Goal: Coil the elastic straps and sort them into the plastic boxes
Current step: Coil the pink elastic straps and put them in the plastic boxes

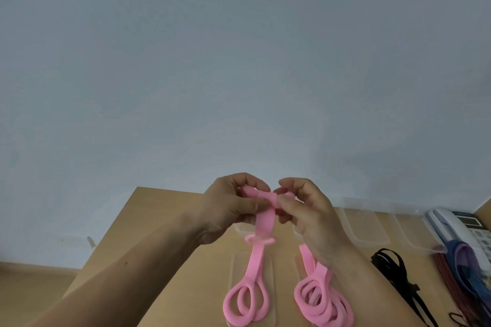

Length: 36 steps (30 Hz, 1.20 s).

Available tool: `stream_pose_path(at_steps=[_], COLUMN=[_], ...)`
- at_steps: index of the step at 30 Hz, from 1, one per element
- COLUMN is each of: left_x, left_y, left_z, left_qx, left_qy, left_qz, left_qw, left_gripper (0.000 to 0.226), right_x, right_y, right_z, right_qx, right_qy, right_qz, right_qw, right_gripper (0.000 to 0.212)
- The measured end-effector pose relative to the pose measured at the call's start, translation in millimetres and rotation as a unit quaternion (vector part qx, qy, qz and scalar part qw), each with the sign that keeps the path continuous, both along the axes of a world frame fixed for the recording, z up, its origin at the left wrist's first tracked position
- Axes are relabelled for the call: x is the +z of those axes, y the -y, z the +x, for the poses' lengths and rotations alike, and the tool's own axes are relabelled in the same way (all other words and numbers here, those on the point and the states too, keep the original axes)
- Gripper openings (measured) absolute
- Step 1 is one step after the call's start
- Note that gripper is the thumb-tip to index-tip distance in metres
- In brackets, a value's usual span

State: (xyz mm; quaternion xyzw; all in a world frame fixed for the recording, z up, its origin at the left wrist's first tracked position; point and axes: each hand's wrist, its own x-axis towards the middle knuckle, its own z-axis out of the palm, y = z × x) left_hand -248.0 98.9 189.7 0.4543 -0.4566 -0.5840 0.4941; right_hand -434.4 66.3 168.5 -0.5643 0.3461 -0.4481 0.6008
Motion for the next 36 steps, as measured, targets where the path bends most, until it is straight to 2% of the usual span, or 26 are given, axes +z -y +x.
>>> stream_pose_path(at_steps=[3, 5, 8, 10, 13, 15, 20, 23, 26, 30, 32, 36], left_x=[-0.4, -0.7, 0.0, 0.9, -0.8, -1.7, -1.8, -3.7, -5.6, -9.4, -12.4, -18.1], left_y=[1.0, 1.8, 3.5, 4.8, 6.6, 8.2, 10.0, 9.8, 10.3, 11.1, 10.8, 9.6], left_z=[-0.3, -0.3, 2.3, 4.2, 4.5, 4.6, 5.9, 5.8, 5.4, 5.1, 4.4, 2.5], left_qx=[0.011, 0.012, -0.005, -0.020, -0.027, -0.025, -0.042, -0.052, -0.036, -0.015, -0.008, -0.016], left_qy=[0.037, 0.055, 0.035, 0.026, 0.083, 0.095, 0.076, 0.049, 0.036, 0.042, 0.063, 0.094], left_qz=[-0.039, -0.053, -0.015, 0.010, 0.014, 0.014, 0.016, 0.020, 0.016, -0.030, -0.062, -0.118], left_qw=[0.998, 0.997, 0.999, 0.999, 0.996, 0.995, 0.996, 0.997, 0.999, 0.999, 0.996, 0.988], left_gripper=[0.018, 0.020, 0.040, 0.041, 0.025, 0.023, 0.027, 0.037, 0.031, 0.025, 0.021, 0.020], right_x=[-0.1, -0.5, -0.6, -0.6, -1.3, -1.8, -3.1, -5.3, -4.3, -3.3, -3.1, -1.0], right_y=[0.9, 1.8, 3.6, 4.0, 5.8, 7.0, 6.6, 5.4, 1.8, -1.8, -2.4, -2.6], right_z=[3.1, 3.7, 1.9, 2.1, 1.9, 1.3, 2.2, 3.9, 5.8, 6.1, 4.7, 4.7], right_qx=[0.013, 0.007, -0.008, -0.008, -0.008, -0.007, -0.011, -0.026, -0.029, -0.023, -0.021, -0.007], right_qy=[-0.027, -0.050, -0.066, -0.068, -0.078, -0.085, -0.097, -0.117, -0.111, -0.066, -0.034, -0.071], right_qz=[0.010, -0.016, -0.061, -0.069, -0.083, -0.092, -0.120, -0.144, -0.148, -0.100, -0.060, -0.030], right_qw=[0.999, 0.999, 0.996, 0.995, 0.993, 0.992, 0.988, 0.982, 0.982, 0.992, 0.997, 0.997], right_gripper=[0.030, 0.022, 0.007, 0.010, 0.013, 0.015, 0.018, 0.031, 0.031, 0.024, 0.029, 0.037])
